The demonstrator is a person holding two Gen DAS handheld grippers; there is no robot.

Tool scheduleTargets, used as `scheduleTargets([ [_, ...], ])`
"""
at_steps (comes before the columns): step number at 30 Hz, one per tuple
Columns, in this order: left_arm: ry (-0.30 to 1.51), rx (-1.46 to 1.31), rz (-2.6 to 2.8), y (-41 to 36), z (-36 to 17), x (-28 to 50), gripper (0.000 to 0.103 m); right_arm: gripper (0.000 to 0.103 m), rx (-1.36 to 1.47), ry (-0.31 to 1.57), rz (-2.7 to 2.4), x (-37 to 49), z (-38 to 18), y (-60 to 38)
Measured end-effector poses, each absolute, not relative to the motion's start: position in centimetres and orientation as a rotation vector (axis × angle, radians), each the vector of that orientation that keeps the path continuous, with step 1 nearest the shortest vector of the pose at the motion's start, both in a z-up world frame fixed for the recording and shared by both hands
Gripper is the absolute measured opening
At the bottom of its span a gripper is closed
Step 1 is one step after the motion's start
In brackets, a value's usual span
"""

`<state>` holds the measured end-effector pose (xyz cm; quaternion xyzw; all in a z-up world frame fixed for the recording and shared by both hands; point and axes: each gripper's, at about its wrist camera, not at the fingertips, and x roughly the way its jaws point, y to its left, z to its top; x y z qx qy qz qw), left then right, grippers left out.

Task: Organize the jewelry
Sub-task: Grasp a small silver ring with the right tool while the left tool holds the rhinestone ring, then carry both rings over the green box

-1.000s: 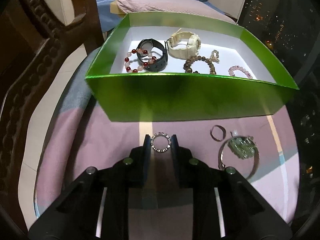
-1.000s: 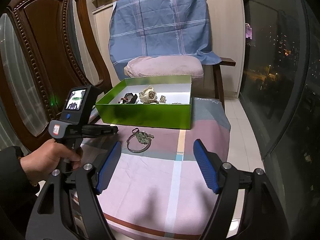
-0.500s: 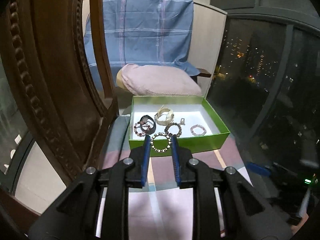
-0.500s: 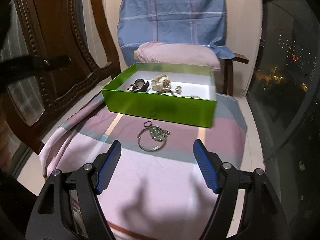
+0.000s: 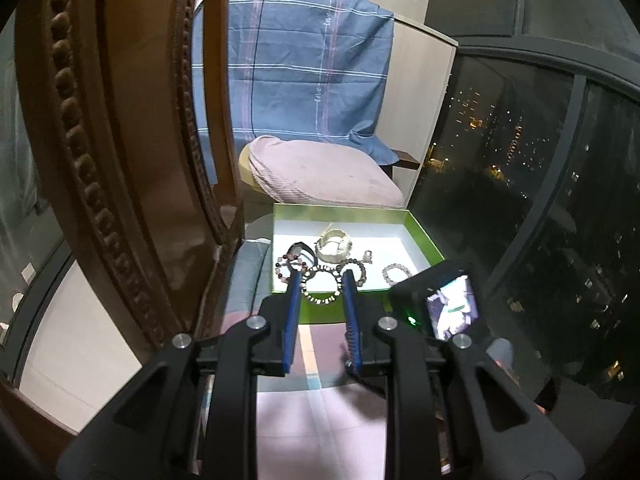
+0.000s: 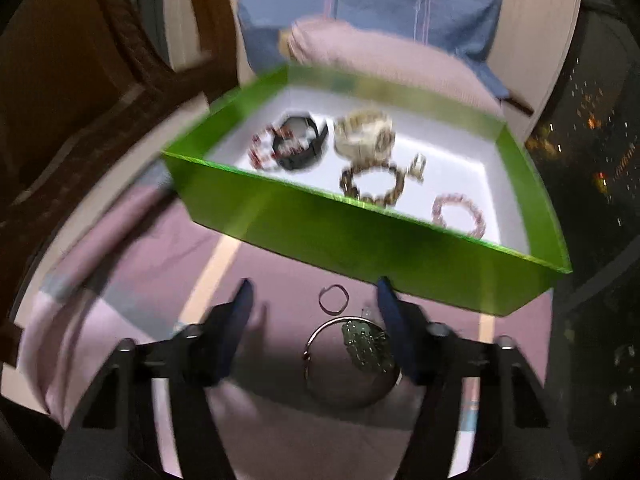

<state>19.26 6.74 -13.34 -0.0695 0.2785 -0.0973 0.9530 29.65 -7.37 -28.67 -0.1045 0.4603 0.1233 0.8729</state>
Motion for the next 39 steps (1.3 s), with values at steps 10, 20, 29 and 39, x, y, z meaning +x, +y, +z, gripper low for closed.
scheduleTargets([
  [10, 0.589, -0.169, -0.185, 7.8, -13.7, 20.0, 0.021, 0.019, -0.203, 1.065, 0.254, 31.5, -31.1, -7.6],
  [20, 0.611, -0.165, -0.201, 6.8, -13.9, 20.1, 0.021, 0.019, -0.038, 0.812, 0.332, 24.7, -22.4, -12.4],
  [29, 0.627, -0.116, -0.206, 4.2, -15.5, 20.1, 0.021, 0.019, 0.048, 0.608, 0.230, 17.6, -16.2, -18.7],
  [39, 0.665, -0.074, -0.197, 2.4, -17.5, 20.2, 0.021, 0.019, 0.109, 0.633, 0.230, 16.9, -18.8, -21.3],
])
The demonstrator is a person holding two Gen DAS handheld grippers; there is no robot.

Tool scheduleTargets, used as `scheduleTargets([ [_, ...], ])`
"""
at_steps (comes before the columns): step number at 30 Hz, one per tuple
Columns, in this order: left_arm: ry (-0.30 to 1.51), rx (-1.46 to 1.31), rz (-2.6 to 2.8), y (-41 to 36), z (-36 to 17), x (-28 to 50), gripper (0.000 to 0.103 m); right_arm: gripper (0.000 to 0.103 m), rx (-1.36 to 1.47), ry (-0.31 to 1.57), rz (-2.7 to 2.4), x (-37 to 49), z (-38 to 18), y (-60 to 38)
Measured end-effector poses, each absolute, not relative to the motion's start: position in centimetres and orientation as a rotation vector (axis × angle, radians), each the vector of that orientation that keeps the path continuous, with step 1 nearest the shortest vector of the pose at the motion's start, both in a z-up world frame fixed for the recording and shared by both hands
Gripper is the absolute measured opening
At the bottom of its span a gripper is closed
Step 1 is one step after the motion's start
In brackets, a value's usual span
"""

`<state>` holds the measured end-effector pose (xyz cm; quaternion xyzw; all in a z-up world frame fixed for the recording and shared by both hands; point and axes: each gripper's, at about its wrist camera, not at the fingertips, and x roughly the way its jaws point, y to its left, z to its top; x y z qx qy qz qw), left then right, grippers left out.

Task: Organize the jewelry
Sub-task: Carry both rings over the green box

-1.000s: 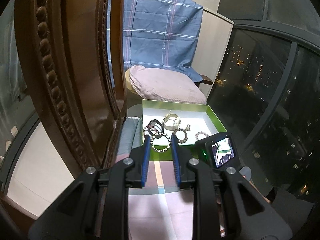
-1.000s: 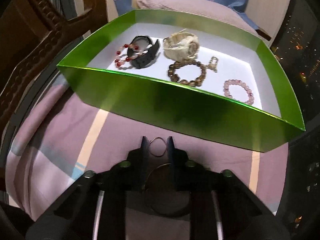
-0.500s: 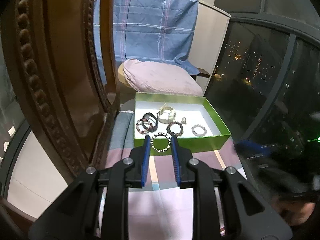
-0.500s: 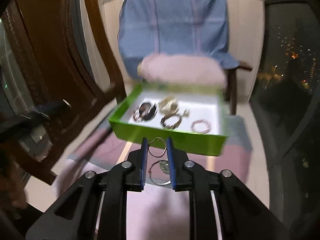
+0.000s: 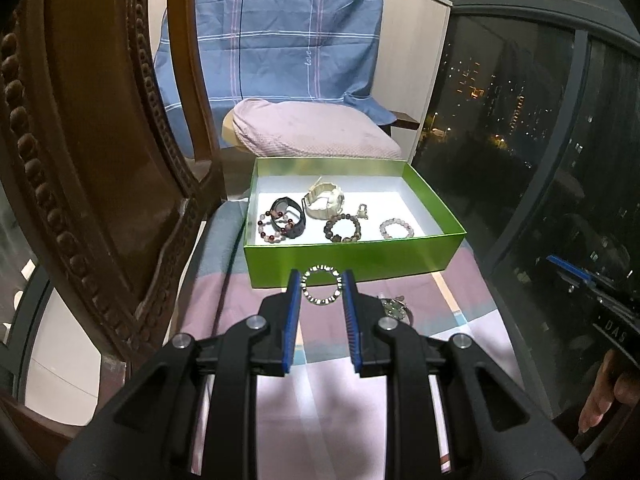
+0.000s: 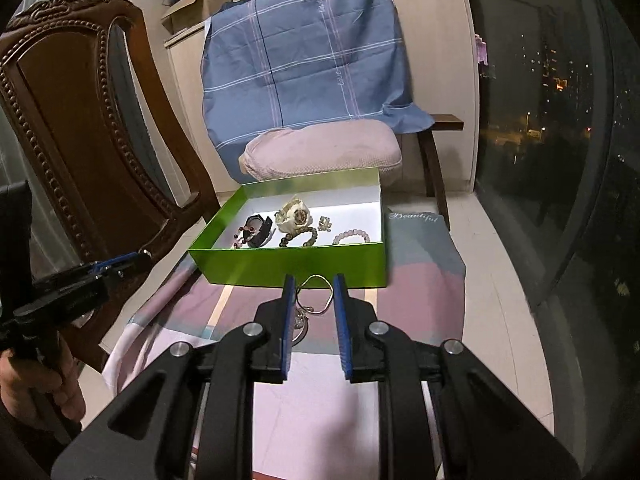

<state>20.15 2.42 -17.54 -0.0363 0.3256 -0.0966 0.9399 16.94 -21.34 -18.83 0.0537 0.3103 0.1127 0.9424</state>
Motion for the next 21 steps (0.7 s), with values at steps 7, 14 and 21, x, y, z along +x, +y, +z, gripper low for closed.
scheduleTargets([
  [7, 0.669, -0.061, -0.204, 1.67, -17.62, 20.18, 0.021, 0.019, 0.097, 0.620, 0.237, 16.81, -18.76, -21.19],
  [14, 0.679, -0.055, -0.208, 1.56, -17.76, 20.09, 0.021, 0.019, 0.099, 0.629, 0.244, 16.93, -18.93, -21.36],
  [21, 0.684, -0.054, -0.208, 1.74, -17.89, 20.09, 0.021, 0.019, 0.097, 0.637, 0.249, 16.93, -19.07, -21.22],
])
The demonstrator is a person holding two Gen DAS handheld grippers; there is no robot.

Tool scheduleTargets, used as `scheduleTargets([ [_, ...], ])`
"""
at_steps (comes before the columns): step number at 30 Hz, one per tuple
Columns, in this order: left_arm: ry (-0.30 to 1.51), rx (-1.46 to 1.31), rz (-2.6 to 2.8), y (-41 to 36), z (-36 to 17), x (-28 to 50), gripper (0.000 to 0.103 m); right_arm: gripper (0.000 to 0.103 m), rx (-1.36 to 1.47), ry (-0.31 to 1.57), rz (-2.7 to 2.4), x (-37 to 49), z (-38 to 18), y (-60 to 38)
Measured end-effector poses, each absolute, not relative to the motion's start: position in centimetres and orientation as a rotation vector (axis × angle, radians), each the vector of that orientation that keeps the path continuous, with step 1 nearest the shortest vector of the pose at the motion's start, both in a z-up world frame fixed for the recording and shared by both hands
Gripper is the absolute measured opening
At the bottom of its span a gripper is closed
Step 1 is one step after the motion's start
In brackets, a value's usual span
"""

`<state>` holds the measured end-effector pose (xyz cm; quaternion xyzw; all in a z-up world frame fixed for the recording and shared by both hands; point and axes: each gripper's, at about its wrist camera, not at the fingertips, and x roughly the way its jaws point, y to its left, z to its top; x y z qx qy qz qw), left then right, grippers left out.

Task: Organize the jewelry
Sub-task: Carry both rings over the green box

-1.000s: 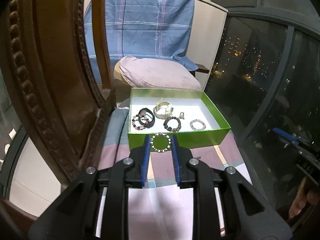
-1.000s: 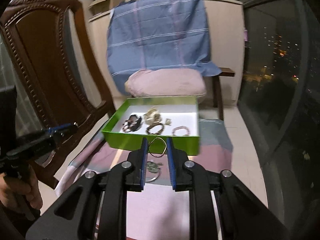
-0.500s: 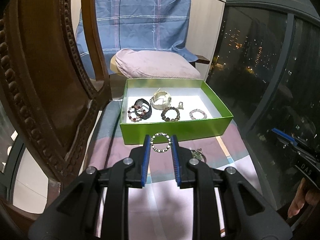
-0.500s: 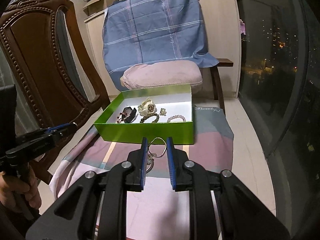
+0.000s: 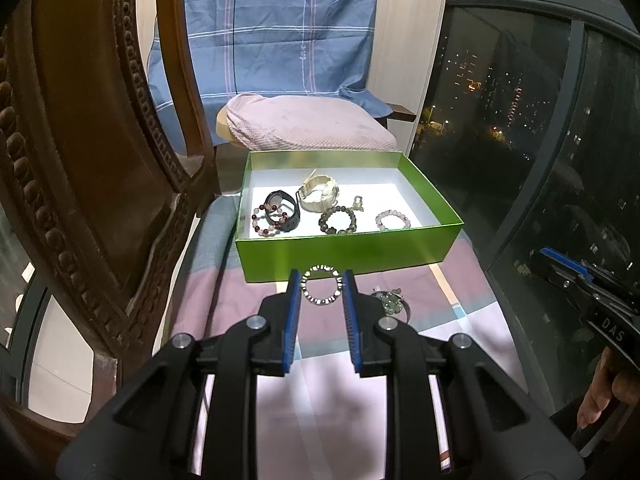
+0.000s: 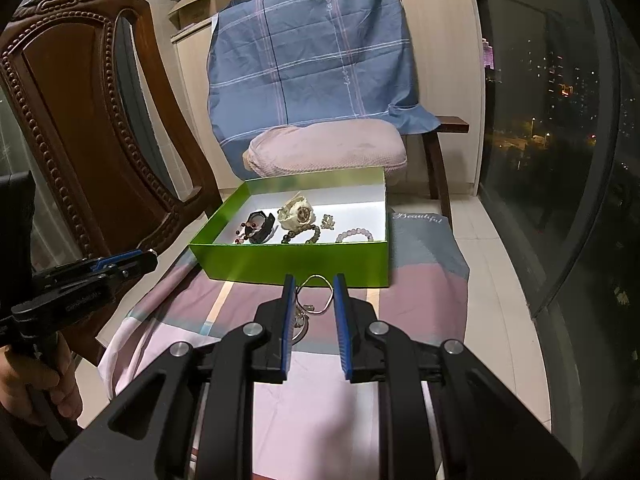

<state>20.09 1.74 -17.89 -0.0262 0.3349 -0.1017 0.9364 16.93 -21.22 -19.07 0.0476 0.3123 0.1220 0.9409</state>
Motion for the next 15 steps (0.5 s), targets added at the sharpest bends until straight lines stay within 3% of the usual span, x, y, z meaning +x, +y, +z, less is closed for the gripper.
scheduleTargets([
  [15, 0.695, -0.093, -0.220, 2.0, -15.6, 24.1, 0.021, 0.019, 0.101, 0.619, 0.293, 21.3, -16.0, -20.6],
])
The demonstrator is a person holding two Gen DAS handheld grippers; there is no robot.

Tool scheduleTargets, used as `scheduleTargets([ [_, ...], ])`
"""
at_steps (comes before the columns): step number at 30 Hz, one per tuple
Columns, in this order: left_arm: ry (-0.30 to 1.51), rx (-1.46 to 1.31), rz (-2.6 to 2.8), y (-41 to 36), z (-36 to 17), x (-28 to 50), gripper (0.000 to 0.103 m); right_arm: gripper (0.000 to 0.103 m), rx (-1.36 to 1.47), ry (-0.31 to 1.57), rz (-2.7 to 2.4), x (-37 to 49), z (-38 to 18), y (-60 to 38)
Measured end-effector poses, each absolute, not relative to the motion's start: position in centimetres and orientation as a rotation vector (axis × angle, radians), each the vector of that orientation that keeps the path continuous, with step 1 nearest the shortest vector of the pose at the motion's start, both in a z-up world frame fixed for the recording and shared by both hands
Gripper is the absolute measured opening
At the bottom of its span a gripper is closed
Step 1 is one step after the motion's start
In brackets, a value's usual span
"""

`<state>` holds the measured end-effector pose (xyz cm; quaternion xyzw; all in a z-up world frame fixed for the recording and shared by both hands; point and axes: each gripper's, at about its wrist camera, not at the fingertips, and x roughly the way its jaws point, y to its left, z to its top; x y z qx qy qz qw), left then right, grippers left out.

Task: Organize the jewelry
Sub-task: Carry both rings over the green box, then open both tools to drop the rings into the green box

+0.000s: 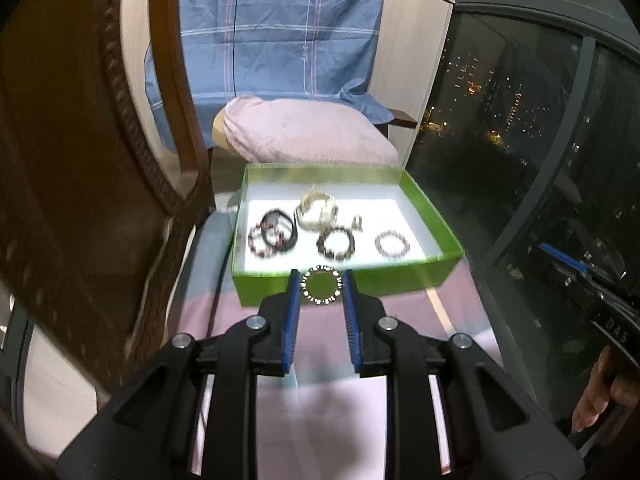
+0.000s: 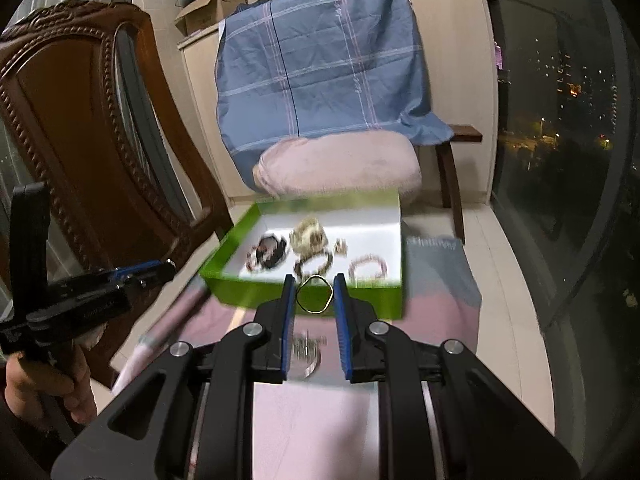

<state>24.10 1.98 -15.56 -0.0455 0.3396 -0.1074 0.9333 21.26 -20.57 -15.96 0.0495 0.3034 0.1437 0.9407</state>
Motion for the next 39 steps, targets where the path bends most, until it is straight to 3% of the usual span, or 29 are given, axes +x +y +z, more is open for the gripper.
scheduleTargets([
  [10, 0.752, -0.088, -0.240, 0.0, -14.6, 34.0, 0.021, 0.019, 0.059, 0.689, 0.245, 33.7, -16.6, -19.4],
  [21, 0.944, -0.063, -0.175, -0.7, -22.4, 40.8, 0.021, 0.019, 0.063, 0.862, 0.180, 42.1, -23.1, -19.1],
  [27, 0.965, -0.060, -0.162, -0.5, -22.9, 41.0, 0.022, 0.019, 0.067, 0.870, 0.161, 42.6, -23.7, -19.2],
  [28, 0.961, -0.061, -0.160, -0.4, -22.7, 41.0, 0.026, 0.023, 0.070, 0.867, 0.161, 42.5, -23.5, -19.3],
  [30, 0.946, -0.056, -0.156, -0.3, -21.9, 40.8, 0.063, 0.038, 0.083, 0.861, 0.162, 42.2, -23.1, -19.6],
  [34, 0.828, -0.058, -0.166, 0.9, -16.7, 37.4, 0.075, 0.058, 0.158, 0.742, 0.180, 38.6, -18.8, -21.6],
  [36, 0.718, -0.070, -0.181, 1.9, -13.0, 33.9, 0.090, 0.066, 0.189, 0.677, 0.192, 36.0, -16.4, -22.9],
  [39, 0.560, -0.070, -0.181, 3.5, -8.9, 27.5, 0.097, 0.077, 0.156, 0.574, 0.184, 30.3, -13.1, -24.3],
])
